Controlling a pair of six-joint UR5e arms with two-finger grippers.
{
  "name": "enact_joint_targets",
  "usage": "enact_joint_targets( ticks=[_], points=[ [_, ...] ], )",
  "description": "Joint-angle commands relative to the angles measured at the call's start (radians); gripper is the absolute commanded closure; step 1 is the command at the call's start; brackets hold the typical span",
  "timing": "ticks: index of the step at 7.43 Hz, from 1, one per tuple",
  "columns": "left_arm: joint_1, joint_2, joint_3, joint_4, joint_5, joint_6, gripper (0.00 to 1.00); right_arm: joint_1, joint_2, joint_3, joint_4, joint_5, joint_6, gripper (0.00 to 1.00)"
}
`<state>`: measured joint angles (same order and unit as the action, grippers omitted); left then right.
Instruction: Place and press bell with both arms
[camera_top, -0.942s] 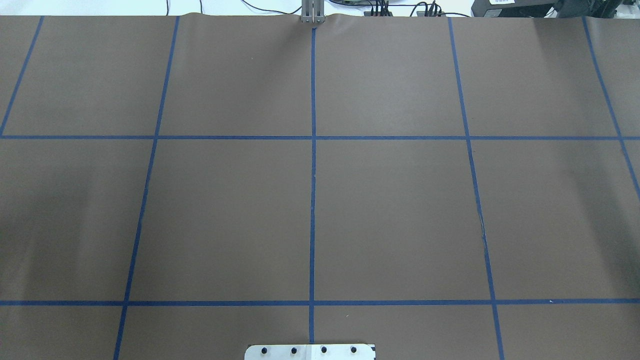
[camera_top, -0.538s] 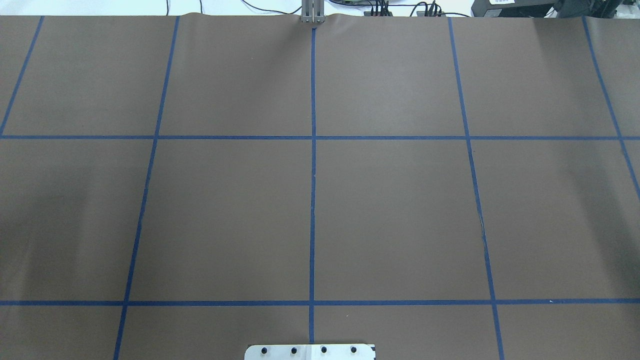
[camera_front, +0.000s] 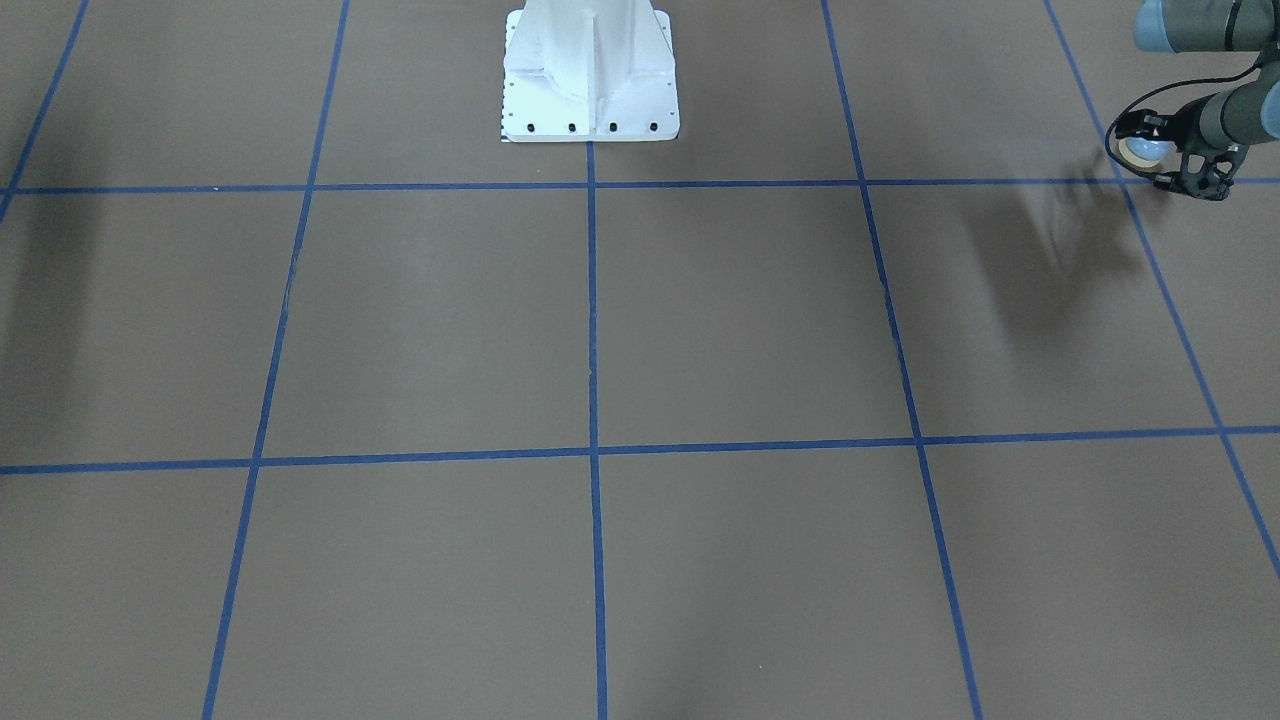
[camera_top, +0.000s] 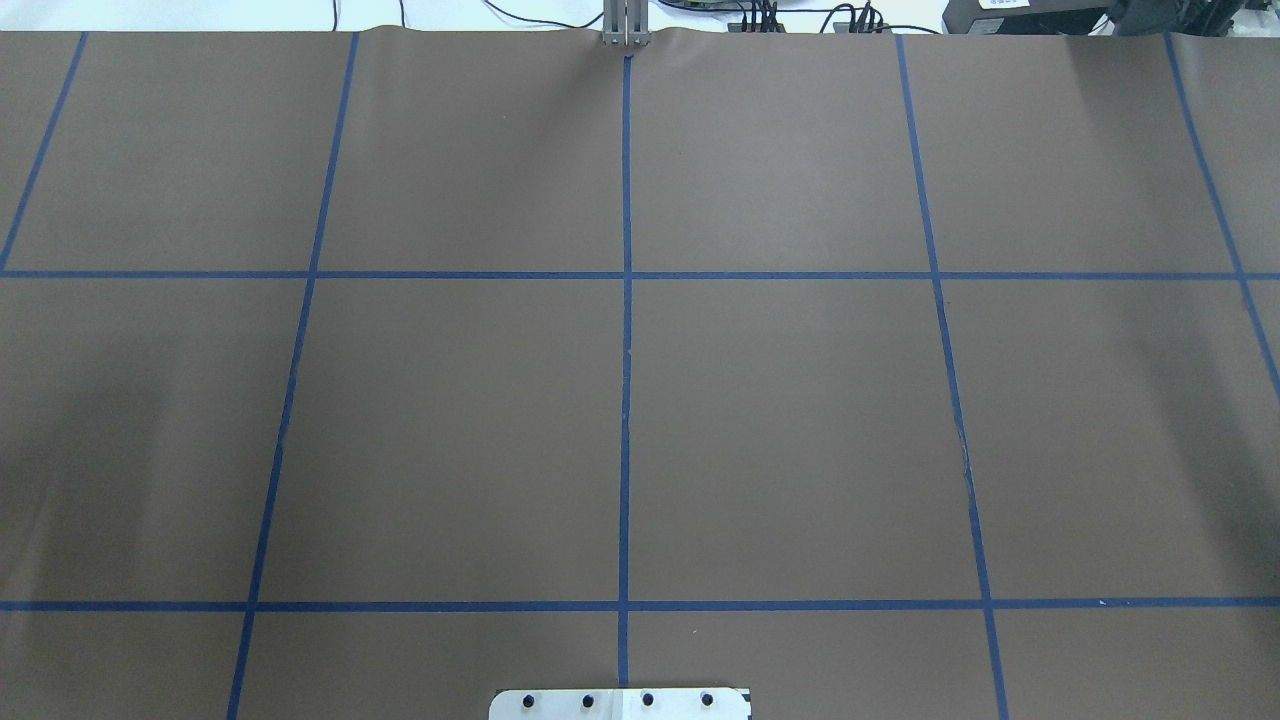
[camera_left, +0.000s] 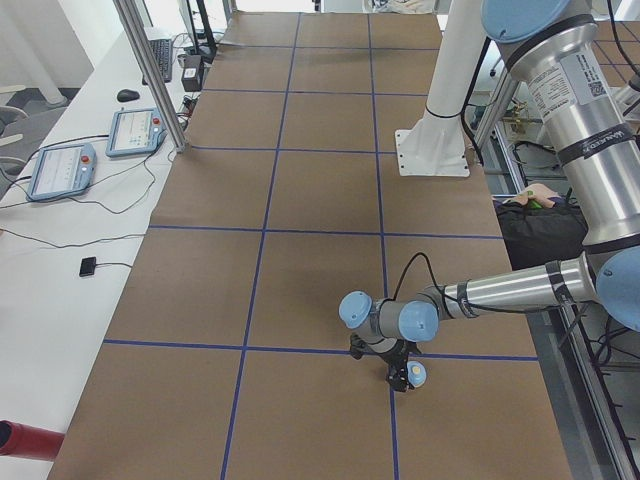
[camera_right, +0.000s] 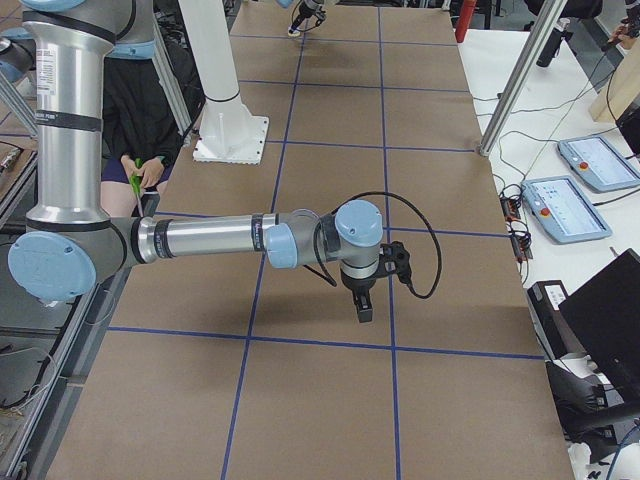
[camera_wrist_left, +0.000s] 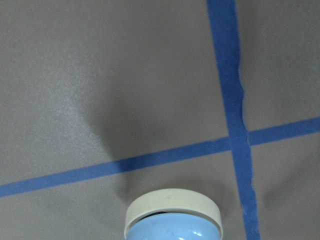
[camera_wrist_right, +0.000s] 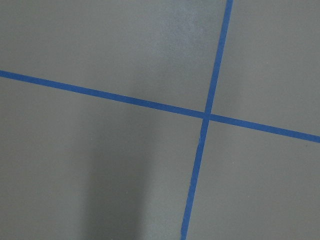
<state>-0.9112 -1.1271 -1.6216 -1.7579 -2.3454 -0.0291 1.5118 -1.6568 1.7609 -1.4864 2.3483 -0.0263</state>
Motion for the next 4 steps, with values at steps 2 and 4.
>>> enact_joint_targets(
  ticks=[2,4],
  points=[
    [0.017,-0.008,0.012,0.000,0.000,0.001,0.00,-0.002,0.003,0.000,0.000,0.000,0.000,0.00],
    [0.023,-0.013,0.023,0.000,0.002,0.000,0.00,-0.002,0.005,-0.001,0.000,0.000,0.003,0.00]
  ],
)
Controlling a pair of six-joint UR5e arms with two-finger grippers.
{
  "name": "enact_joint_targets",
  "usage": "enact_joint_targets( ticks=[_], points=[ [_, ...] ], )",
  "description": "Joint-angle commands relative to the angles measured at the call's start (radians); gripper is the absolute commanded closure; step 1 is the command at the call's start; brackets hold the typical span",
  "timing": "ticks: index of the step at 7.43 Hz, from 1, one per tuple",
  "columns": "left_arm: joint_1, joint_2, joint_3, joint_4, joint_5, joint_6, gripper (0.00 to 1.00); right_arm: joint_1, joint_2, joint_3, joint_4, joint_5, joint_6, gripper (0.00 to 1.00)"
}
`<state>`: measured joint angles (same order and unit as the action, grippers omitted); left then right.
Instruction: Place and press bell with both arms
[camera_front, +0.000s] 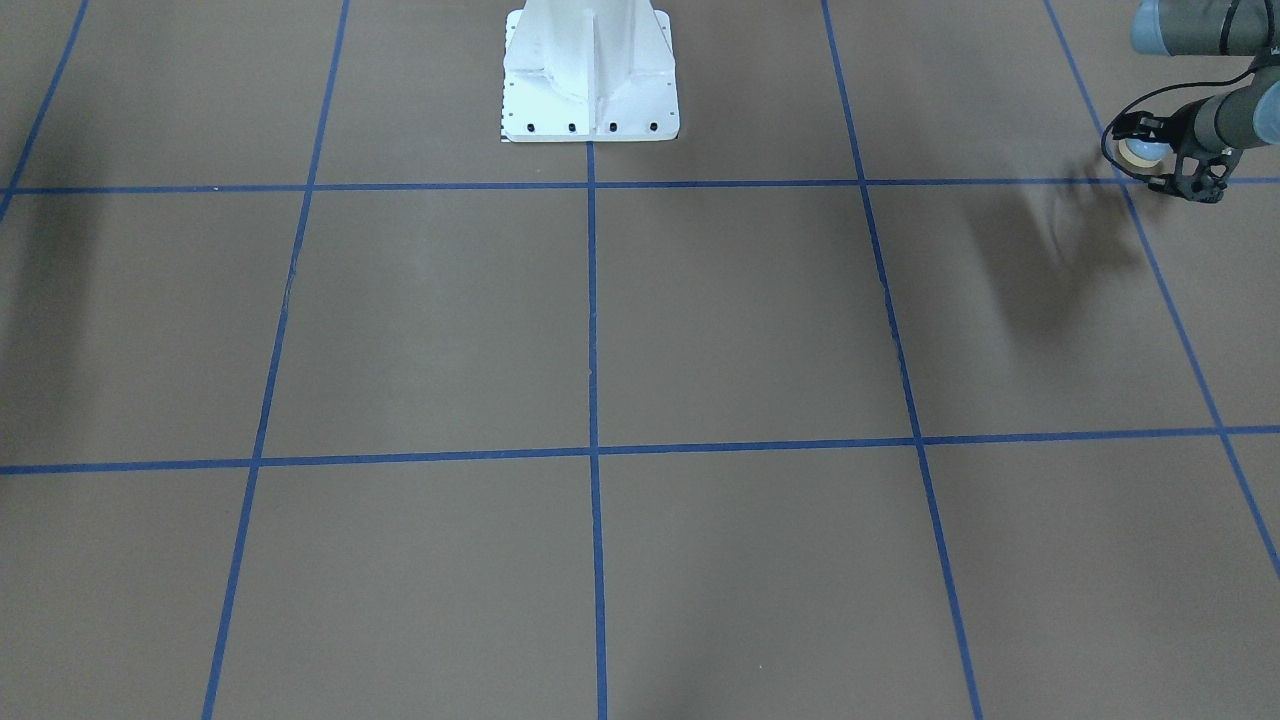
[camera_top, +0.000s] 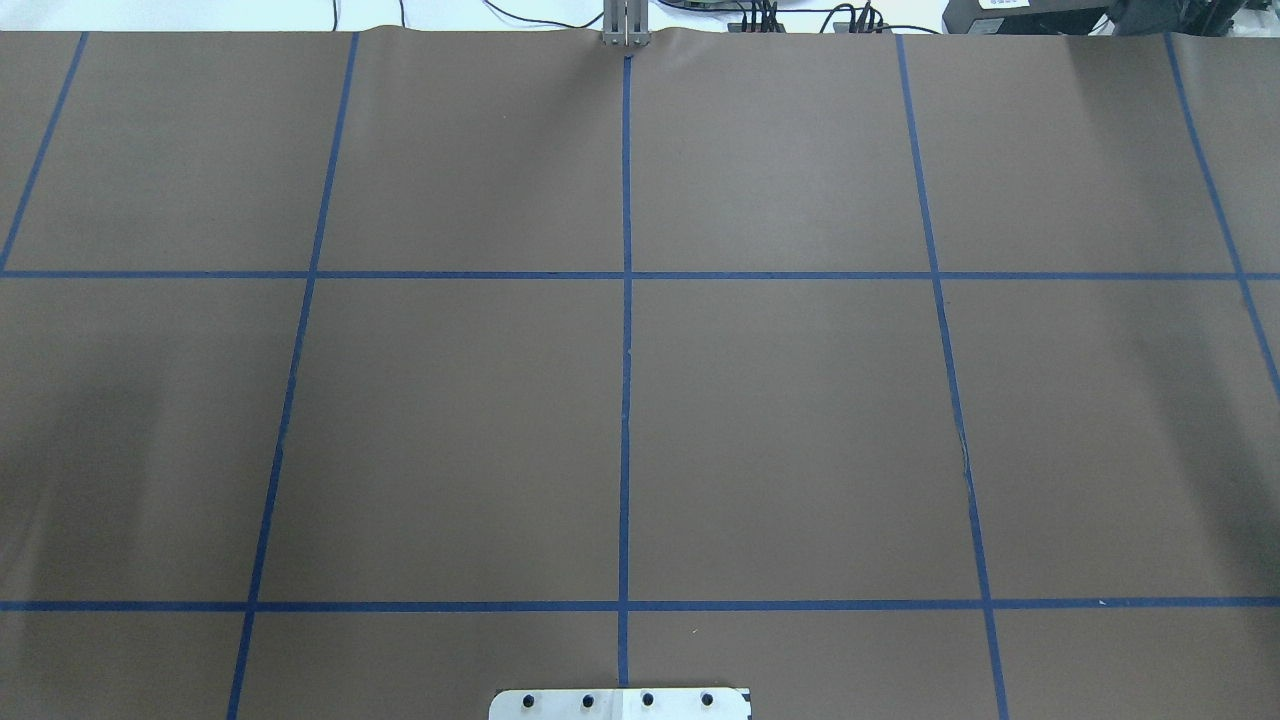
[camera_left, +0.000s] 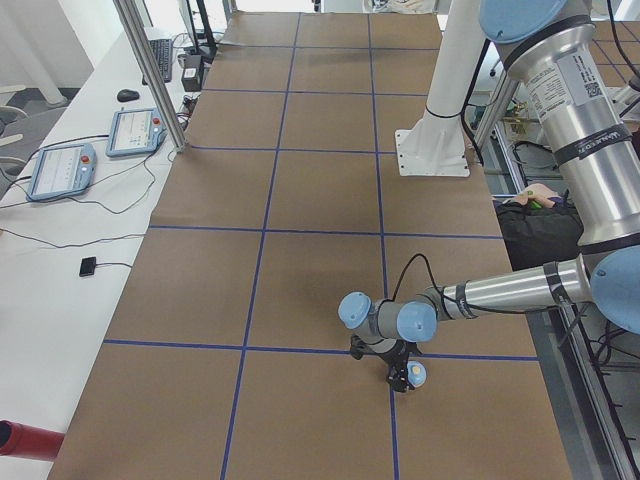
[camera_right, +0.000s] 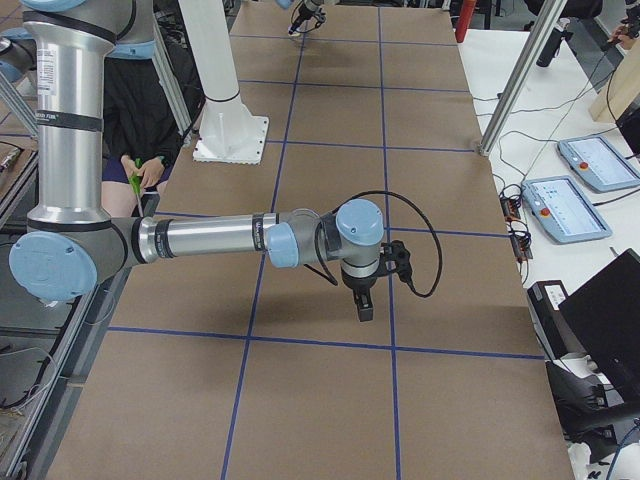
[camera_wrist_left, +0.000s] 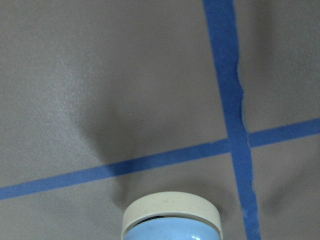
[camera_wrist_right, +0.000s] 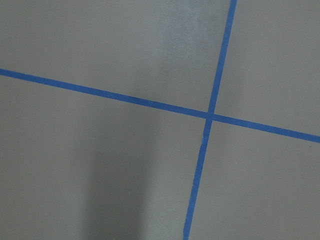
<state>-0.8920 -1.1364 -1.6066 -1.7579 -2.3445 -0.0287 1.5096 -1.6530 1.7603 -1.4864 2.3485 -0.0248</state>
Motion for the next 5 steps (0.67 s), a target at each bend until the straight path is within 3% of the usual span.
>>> enact_joint_targets(
  ticks=[1,5],
  points=[
    [0.004,-0.003,0.010,-0.002,0.002,0.001,0.00,0.000,0.001,0.001,0.000,0.002,0.002,0.00],
    [0.007,-0.005,0.016,-0.003,0.007,0.001,0.17,0.000,0.001,0.001,0.000,0.008,0.002,0.00]
  ],
)
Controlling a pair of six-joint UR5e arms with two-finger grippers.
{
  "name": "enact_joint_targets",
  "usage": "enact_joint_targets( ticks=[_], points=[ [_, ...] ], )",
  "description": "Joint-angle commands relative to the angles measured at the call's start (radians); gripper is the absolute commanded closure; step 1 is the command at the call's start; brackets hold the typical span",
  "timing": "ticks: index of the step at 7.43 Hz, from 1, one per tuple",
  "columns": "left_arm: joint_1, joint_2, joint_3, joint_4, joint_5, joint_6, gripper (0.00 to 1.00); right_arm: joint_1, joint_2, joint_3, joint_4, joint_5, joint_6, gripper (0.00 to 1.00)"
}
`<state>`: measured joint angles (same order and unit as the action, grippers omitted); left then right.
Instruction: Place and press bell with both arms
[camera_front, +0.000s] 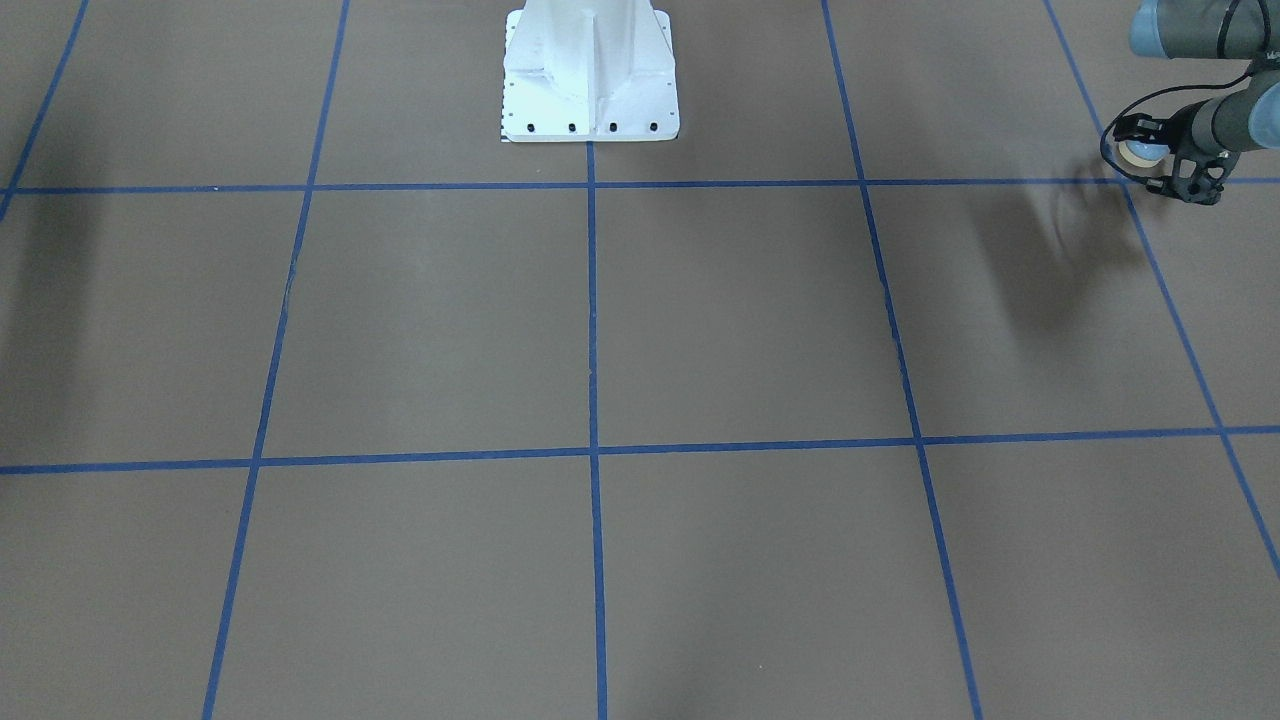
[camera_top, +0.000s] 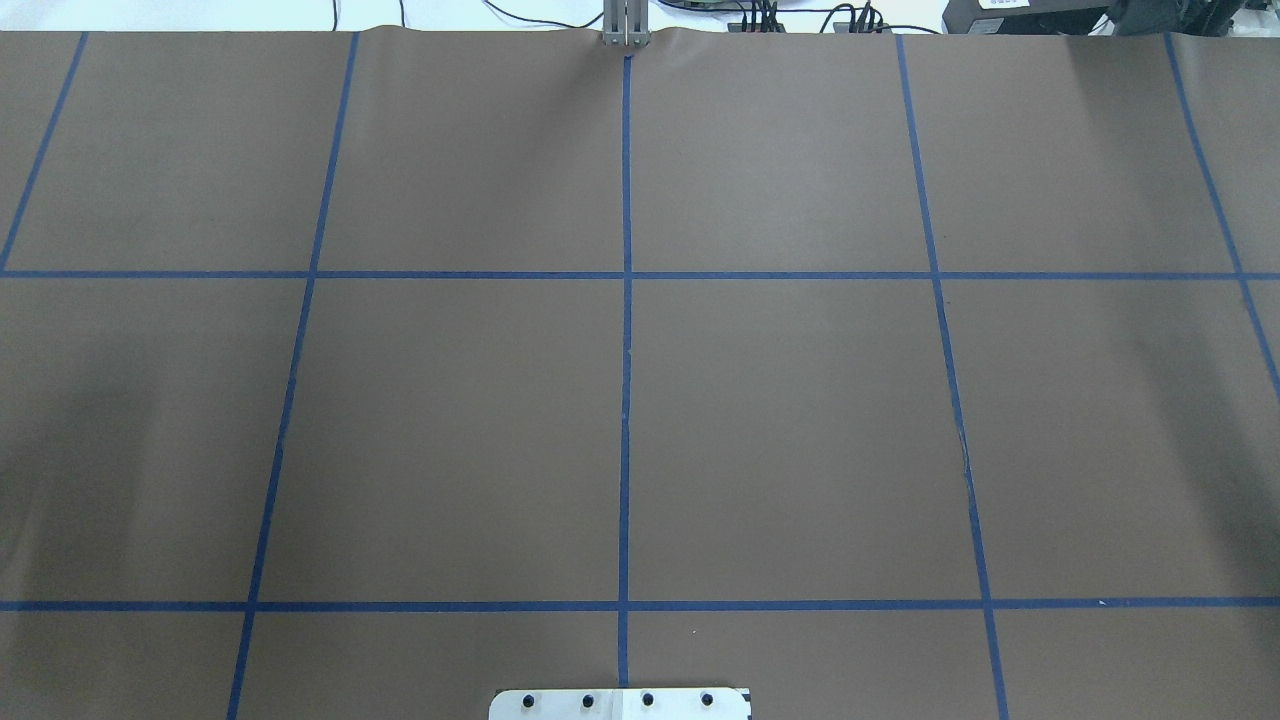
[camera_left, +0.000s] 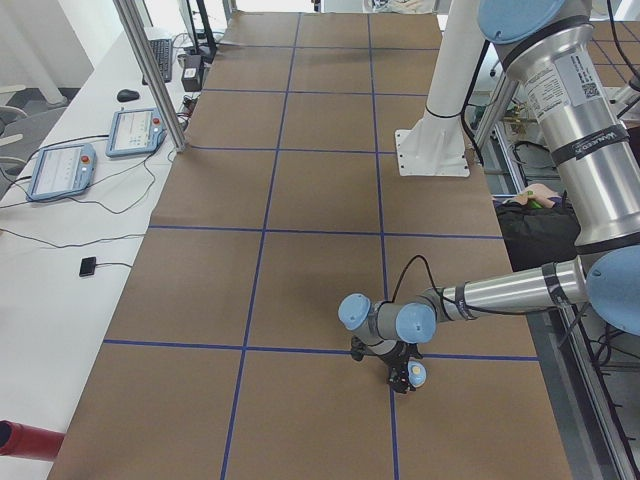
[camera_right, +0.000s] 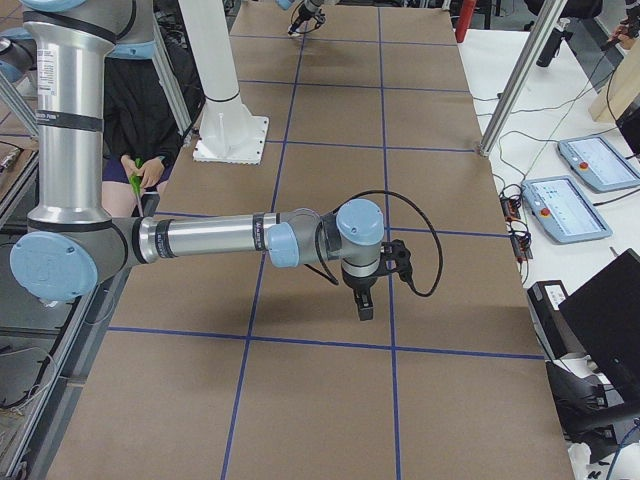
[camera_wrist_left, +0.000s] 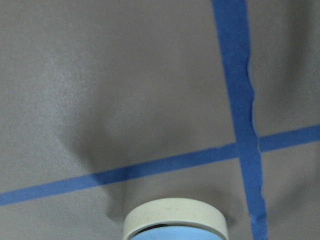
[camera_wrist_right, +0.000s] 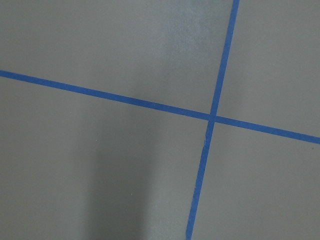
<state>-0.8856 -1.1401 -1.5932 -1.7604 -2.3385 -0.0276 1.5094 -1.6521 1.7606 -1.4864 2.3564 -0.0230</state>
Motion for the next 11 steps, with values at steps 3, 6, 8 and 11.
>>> enact_joint_targets(
  ticks=[3,6,8,11],
  points=[
    [0.002,-0.003,0.007,-0.001,0.001,0.002,0.18,0.000,0.000,0.005,0.000,0.001,0.000,0.00],
    [0.004,-0.006,0.010,-0.002,0.001,0.002,0.29,0.000,0.000,0.007,0.000,0.001,0.000,0.00],
    [0.004,-0.010,0.009,-0.026,0.001,0.003,0.56,0.000,-0.002,0.008,0.000,0.000,-0.002,0.00],
    [0.004,0.002,-0.034,-0.039,0.001,0.003,0.68,0.000,-0.002,0.010,0.000,0.000,-0.002,0.00]
  ],
)
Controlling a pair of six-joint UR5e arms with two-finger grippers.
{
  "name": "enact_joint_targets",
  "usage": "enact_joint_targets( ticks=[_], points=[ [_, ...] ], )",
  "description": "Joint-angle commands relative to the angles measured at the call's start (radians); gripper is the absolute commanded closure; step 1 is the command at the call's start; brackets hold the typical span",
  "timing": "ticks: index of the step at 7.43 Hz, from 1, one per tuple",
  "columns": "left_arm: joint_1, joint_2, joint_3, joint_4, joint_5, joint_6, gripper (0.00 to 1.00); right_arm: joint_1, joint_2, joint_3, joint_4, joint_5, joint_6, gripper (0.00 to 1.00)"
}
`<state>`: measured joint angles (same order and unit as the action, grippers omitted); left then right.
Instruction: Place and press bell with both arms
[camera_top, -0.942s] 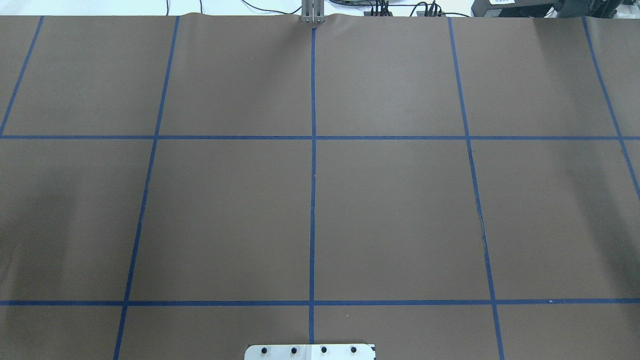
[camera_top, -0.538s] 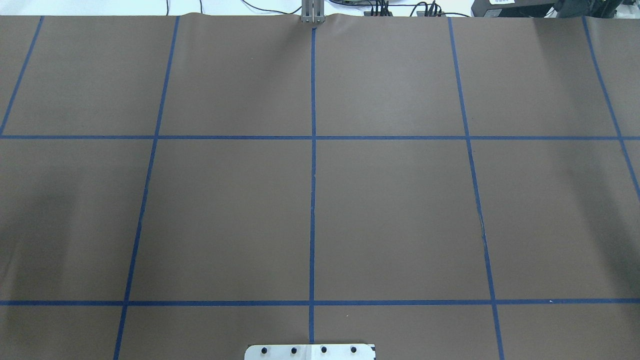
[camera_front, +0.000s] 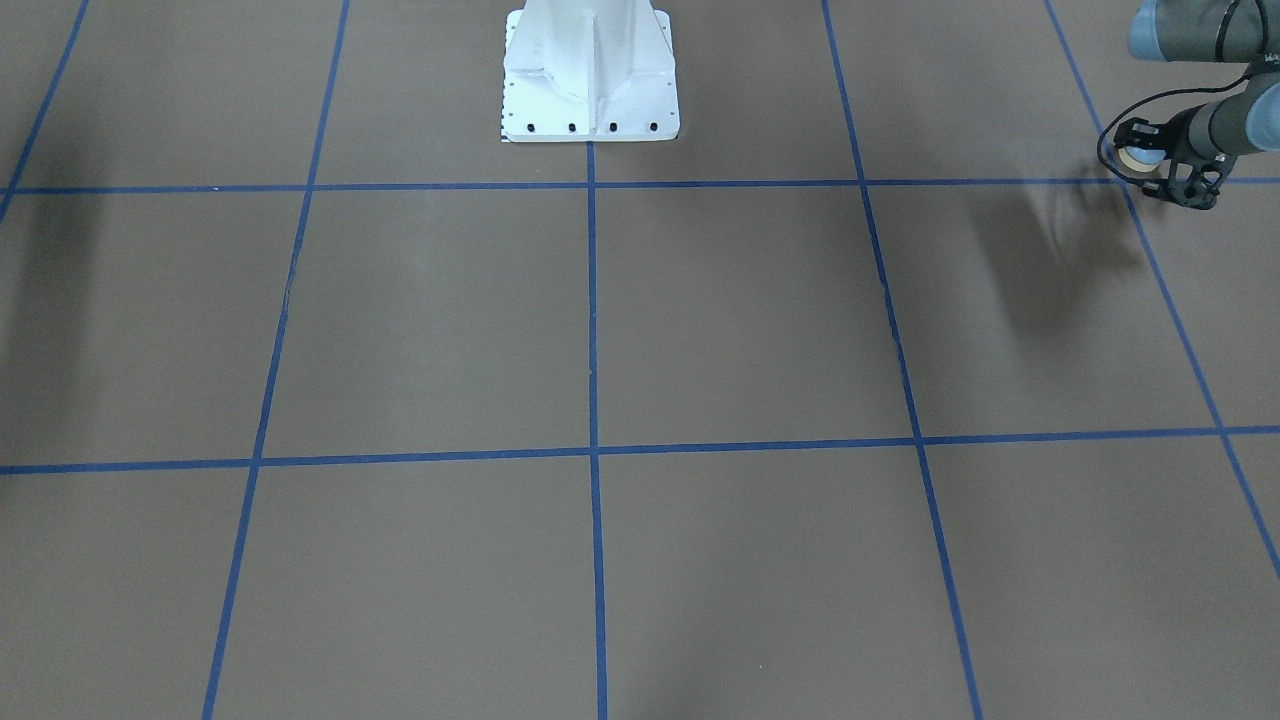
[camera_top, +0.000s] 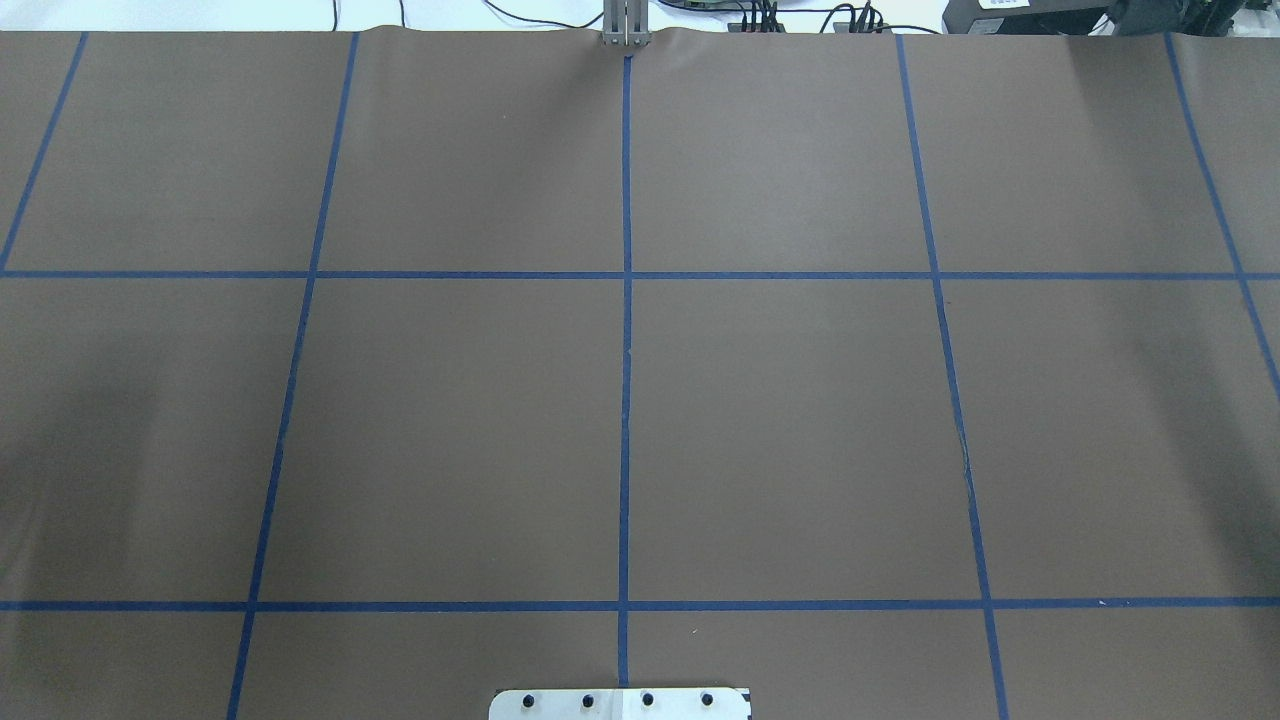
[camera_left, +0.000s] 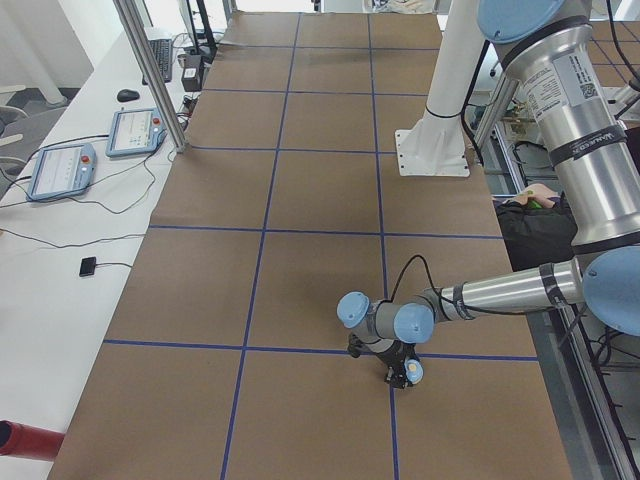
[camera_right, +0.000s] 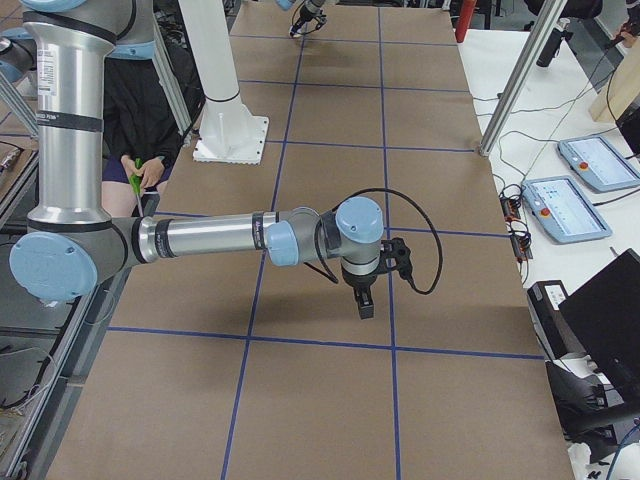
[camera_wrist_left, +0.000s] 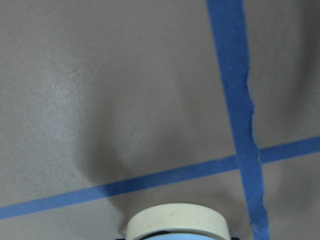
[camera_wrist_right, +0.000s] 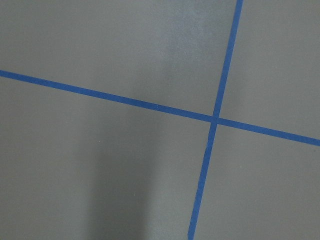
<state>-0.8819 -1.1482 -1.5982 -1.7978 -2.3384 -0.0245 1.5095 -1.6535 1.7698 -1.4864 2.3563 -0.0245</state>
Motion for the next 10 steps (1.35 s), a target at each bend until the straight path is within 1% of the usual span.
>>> enact_joint_targets(
  ticks=[1,2,3,4,5,6,8,9,10],
  points=[
    [-0.005,0.021,-0.086,0.006,-0.004,-0.002,0.69,0.000,0.000,0.000,0.002,0.000,0.000,0.00],
    [-0.005,0.033,-0.129,0.009,-0.005,-0.006,0.69,0.000,0.000,0.000,0.002,0.000,0.000,0.00],
    [-0.005,0.030,-0.193,0.067,-0.007,-0.008,0.69,0.000,0.000,0.000,0.002,0.000,0.000,0.00],
    [-0.006,0.010,-0.286,0.198,-0.009,-0.008,0.69,0.000,0.000,0.000,0.002,0.000,0.000,0.00],
    [-0.006,-0.020,-0.365,0.300,-0.009,-0.008,0.69,0.000,0.000,0.000,0.003,0.000,0.000,0.00],
    [-0.006,-0.094,-0.403,0.402,-0.009,-0.014,0.69,0.000,0.000,0.000,0.003,-0.002,-0.005,0.00],
    [-0.006,-0.322,-0.405,0.568,-0.007,-0.121,0.68,0.000,-0.002,0.000,0.003,-0.002,-0.002,0.00],
    [-0.005,-0.435,-0.407,0.677,-0.007,-0.124,0.68,0.000,-0.002,0.002,0.003,-0.002,0.000,0.00],
    [-0.003,-0.581,-0.395,0.807,-0.006,-0.155,0.68,0.000,-0.002,0.005,0.005,-0.002,-0.003,0.00]
  ],
)
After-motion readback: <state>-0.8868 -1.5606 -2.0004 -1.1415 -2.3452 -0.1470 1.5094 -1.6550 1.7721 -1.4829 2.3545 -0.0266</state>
